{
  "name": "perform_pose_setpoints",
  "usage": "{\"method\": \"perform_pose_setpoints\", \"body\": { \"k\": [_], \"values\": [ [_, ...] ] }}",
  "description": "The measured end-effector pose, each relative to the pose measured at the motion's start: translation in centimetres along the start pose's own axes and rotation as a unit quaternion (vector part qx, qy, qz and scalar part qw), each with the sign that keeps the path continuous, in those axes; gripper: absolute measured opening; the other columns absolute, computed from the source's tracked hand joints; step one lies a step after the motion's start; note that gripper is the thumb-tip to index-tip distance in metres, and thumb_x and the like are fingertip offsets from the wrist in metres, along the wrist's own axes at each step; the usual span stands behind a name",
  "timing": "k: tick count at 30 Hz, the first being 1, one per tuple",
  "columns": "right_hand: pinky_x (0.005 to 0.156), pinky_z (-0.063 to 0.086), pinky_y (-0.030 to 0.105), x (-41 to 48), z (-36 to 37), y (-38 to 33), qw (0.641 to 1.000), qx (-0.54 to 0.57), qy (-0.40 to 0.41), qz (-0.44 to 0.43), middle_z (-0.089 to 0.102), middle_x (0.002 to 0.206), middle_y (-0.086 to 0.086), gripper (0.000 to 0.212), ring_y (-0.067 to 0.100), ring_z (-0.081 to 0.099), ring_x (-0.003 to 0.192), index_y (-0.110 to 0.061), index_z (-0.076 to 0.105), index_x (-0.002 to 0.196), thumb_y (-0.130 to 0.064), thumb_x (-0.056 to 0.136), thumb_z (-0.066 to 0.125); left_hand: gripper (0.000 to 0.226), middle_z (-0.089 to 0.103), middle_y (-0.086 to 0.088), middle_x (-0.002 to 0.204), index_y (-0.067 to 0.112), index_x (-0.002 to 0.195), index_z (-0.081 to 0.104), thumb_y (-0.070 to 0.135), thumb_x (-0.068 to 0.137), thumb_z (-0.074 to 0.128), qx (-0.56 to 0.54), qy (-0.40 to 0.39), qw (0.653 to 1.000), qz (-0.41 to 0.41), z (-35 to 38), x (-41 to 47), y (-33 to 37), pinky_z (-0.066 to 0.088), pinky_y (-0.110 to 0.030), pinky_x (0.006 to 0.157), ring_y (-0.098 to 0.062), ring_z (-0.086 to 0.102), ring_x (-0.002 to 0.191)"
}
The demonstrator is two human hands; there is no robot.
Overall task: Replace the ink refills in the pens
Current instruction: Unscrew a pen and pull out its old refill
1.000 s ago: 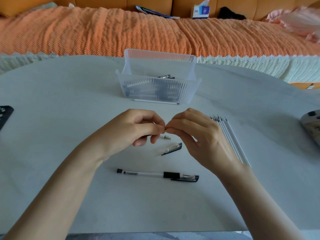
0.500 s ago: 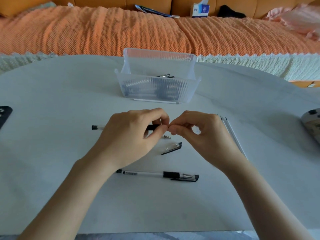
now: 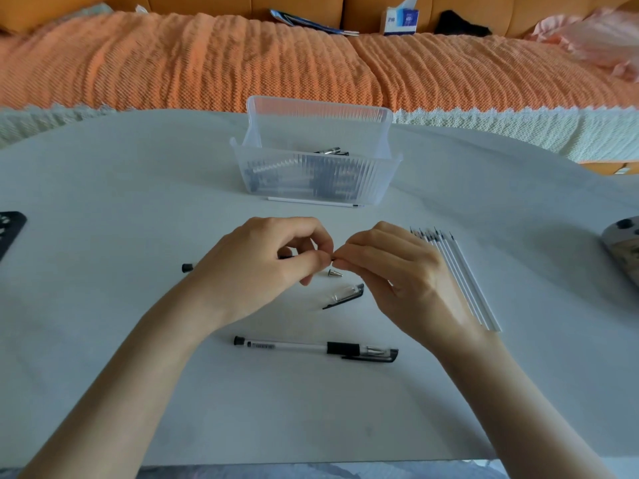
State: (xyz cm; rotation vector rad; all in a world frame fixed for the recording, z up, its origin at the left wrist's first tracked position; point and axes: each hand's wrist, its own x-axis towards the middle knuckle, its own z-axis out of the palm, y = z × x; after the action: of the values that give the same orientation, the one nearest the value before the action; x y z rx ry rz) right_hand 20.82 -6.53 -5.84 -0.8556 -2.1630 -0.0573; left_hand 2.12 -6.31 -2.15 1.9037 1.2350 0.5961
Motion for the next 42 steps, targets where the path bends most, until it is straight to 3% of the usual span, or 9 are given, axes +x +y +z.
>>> {"method": "perform_pose_setpoints", "body": {
  "k": [8, 11, 13, 18, 24, 30, 34, 38, 42],
  "values": [
    [0.065, 0.045, 0.026, -0.3, -0.1, 0.1, 1.0, -0.017, 0.007, -0.015, 0.066, 0.08, 0.01, 0.005, 0.023, 0.054, 0.068, 0.002, 0.07, 0.087, 0.002, 0.083, 0.066, 0.009, 0.056, 0.01, 0.059, 0.027, 0.08, 0.062, 0.034, 0.081, 0.055, -0.039, -0.025, 0.999, -0.013, -0.2, 0.2, -0.8, 0.031, -0.028, 0.057, -0.01, 0.038, 0.05],
    [0.076, 0.045, 0.017, -0.5, -1.9, 1.2, 0.997, 0.021, 0.054, 0.059, 0.067, 0.08, 0.01, 0.007, 0.018, 0.056, 0.075, 0.002, 0.071, 0.083, -0.001, 0.083, 0.065, 0.025, 0.059, 0.012, 0.06, 0.03, 0.082, 0.06, 0.05, 0.069, 0.052, 0.003, 0.039, 0.999, -0.025, -1.9, -0.2, -2.1, 0.034, -0.03, 0.061, -0.007, 0.046, 0.054],
    [0.076, 0.044, 0.014, -0.6, -2.7, 1.7, 0.993, 0.032, 0.062, 0.099, 0.065, 0.078, 0.005, 0.008, 0.014, 0.057, 0.075, 0.0, 0.072, 0.081, -0.004, 0.082, 0.065, 0.022, 0.06, 0.007, 0.062, 0.025, 0.082, 0.059, 0.045, 0.073, 0.054, -0.033, 0.055, 0.998, -0.004, -2.7, -0.4, -2.0, 0.034, -0.03, 0.059, -0.007, 0.044, 0.054],
    [0.063, 0.043, 0.024, -1.0, -1.2, 2.3, 0.988, 0.028, -0.049, 0.145, 0.065, 0.072, -0.002, 0.003, 0.012, 0.048, 0.068, -0.01, 0.071, 0.076, -0.012, 0.079, 0.071, 0.015, 0.061, 0.014, 0.065, 0.032, 0.082, 0.055, 0.044, 0.077, 0.049, 0.044, 0.064, 0.997, -0.002, -1.4, 0.0, -1.2, 0.043, -0.035, 0.072, -0.013, 0.055, 0.065],
    [0.063, 0.038, 0.026, -1.7, -1.3, 3.9, 0.975, -0.024, -0.103, 0.194, 0.054, 0.071, -0.008, 0.008, 0.012, 0.042, 0.073, -0.013, 0.073, 0.072, -0.009, 0.069, 0.078, 0.012, 0.063, 0.018, 0.069, 0.034, 0.081, 0.054, 0.045, 0.077, 0.048, 0.064, 0.057, 0.996, -0.022, -1.0, 0.1, -1.8, 0.048, -0.04, 0.076, -0.015, 0.057, 0.071],
    [0.06, 0.047, 0.038, -1.8, -1.4, 4.3, 0.971, -0.042, -0.132, 0.197, 0.062, 0.069, 0.005, 0.012, 0.024, 0.048, 0.071, -0.01, 0.076, 0.076, -0.003, 0.066, 0.079, 0.006, 0.064, 0.021, 0.075, 0.035, 0.082, 0.054, 0.034, 0.087, 0.056, 0.08, 0.051, 0.995, -0.015, -0.2, 0.3, -2.1, 0.046, -0.034, 0.072, -0.007, 0.058, 0.076],
    [0.062, 0.046, 0.036, -1.8, -1.8, 4.4, 0.967, -0.046, -0.136, 0.212, 0.062, 0.07, 0.005, 0.014, 0.023, 0.047, 0.072, -0.01, 0.076, 0.078, -0.002, 0.067, 0.079, 0.004, 0.063, 0.024, 0.079, 0.035, 0.082, 0.055, 0.038, 0.085, 0.056, 0.092, 0.048, 0.995, -0.009, -0.1, 0.3, -2.2, 0.035, -0.027, 0.061, 0.0, 0.052, 0.067],
    [0.064, 0.045, 0.035, -1.6, -2.2, 4.2, 0.967, -0.045, -0.128, 0.218, 0.062, 0.071, 0.003, 0.015, 0.024, 0.05, 0.074, -0.011, 0.076, 0.078, -0.001, 0.067, 0.078, 0.003, 0.063, 0.022, 0.081, 0.035, 0.082, 0.056, 0.038, 0.083, 0.058, 0.095, 0.058, 0.994, 0.001, -0.3, 0.3, -2.3, 0.042, -0.029, 0.064, -0.007, 0.055, 0.07],
    [0.067, 0.043, 0.033, -1.3, -2.1, 4.0, 0.961, -0.032, -0.139, 0.235, 0.062, 0.074, 0.003, 0.015, 0.024, 0.05, 0.077, -0.012, 0.076, 0.078, -0.002, 0.067, 0.078, 0.003, 0.063, 0.022, 0.08, 0.035, 0.082, 0.057, 0.038, 0.083, 0.058, 0.103, 0.063, 0.993, 0.002, -0.2, 0.3, -2.2, 0.039, -0.028, 0.062, -0.005, 0.053, 0.066]
  ]
}}
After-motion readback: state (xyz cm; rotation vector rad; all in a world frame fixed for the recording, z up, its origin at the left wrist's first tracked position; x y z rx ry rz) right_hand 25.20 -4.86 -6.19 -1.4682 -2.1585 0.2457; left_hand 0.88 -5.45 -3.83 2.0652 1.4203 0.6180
